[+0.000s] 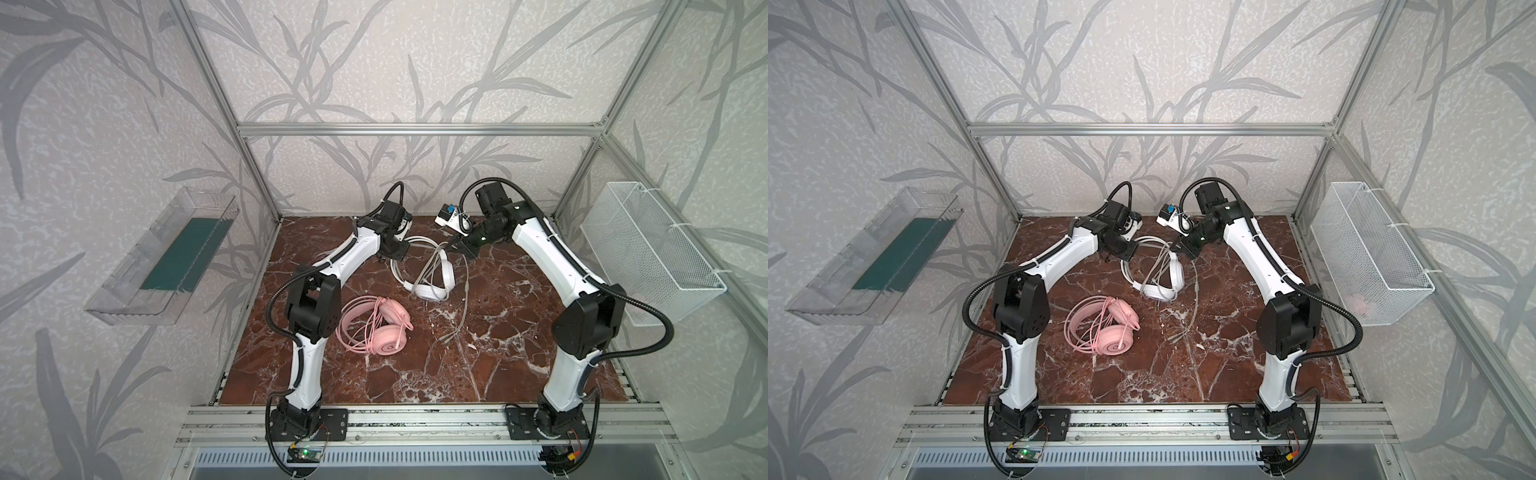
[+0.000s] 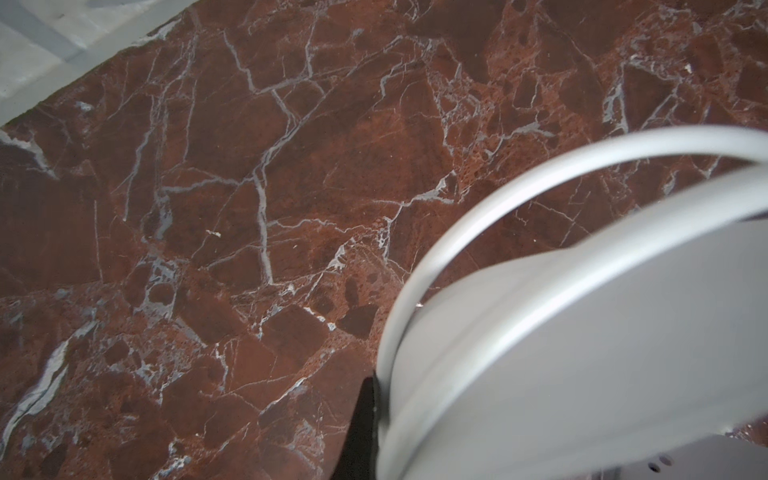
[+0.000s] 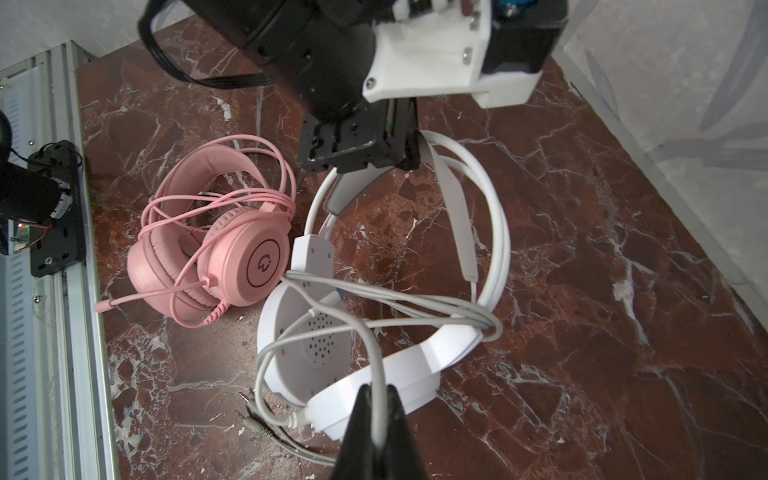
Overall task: Wrap the headphones
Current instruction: 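Wrap the white cable around the white headset with the right gripper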
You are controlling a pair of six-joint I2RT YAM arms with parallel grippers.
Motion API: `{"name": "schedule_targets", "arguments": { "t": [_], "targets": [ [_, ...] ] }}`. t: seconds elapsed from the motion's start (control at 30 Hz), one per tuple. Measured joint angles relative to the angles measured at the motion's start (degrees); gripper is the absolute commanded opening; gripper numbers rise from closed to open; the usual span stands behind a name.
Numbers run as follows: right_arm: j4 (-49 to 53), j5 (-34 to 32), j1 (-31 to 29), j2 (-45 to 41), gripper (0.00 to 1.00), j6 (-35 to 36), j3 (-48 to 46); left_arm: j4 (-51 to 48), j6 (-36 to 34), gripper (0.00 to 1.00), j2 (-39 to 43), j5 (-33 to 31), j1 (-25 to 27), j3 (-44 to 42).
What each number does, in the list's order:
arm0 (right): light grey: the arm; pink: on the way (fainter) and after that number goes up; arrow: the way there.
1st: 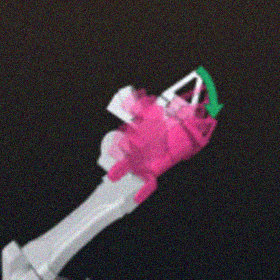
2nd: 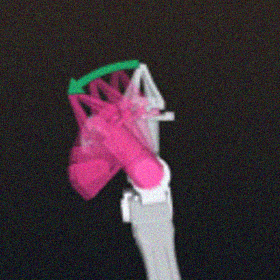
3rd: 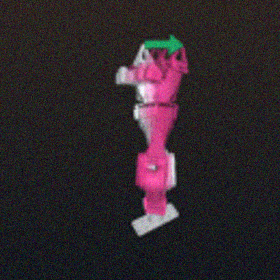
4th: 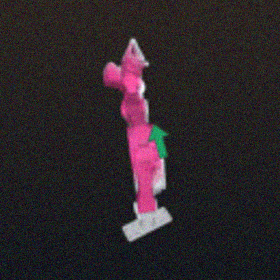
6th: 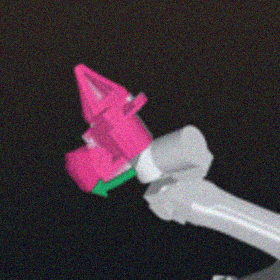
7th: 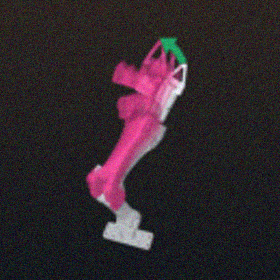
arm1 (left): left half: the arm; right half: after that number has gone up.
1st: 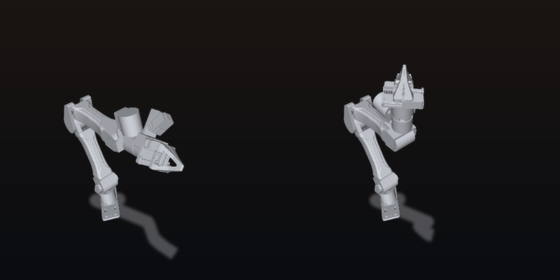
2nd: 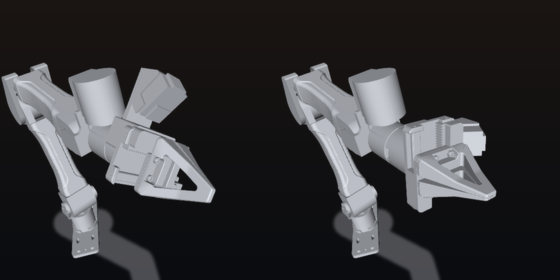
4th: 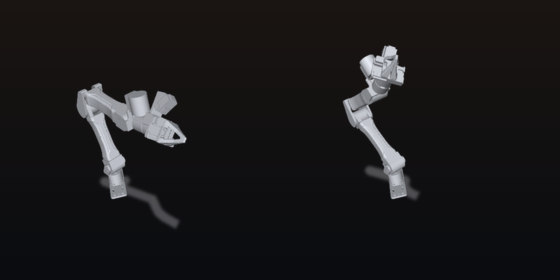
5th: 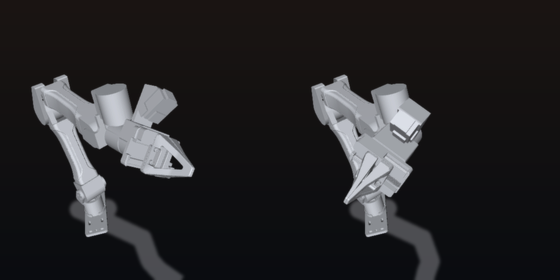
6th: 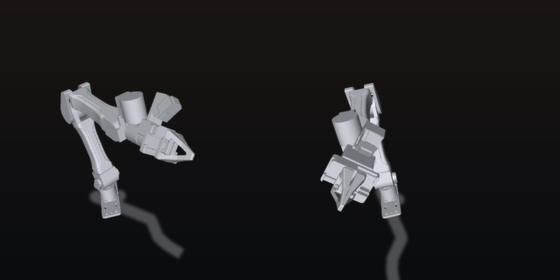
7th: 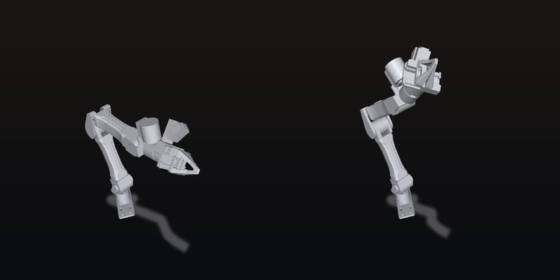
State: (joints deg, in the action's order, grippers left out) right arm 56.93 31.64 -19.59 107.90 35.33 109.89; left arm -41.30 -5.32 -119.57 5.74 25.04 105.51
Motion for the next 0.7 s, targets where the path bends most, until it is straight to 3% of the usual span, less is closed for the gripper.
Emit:
{"name": "schedule_targets", "arguments": {
  "t": [0.7],
  "targets": [
    [-2.67, -0.79, 2.67, 9.53, 0.02, -8.04, 4.76, 3.04, -1.33, 0.0, 4.87, 5.57, 0.07, -4.87]
  ]
}}
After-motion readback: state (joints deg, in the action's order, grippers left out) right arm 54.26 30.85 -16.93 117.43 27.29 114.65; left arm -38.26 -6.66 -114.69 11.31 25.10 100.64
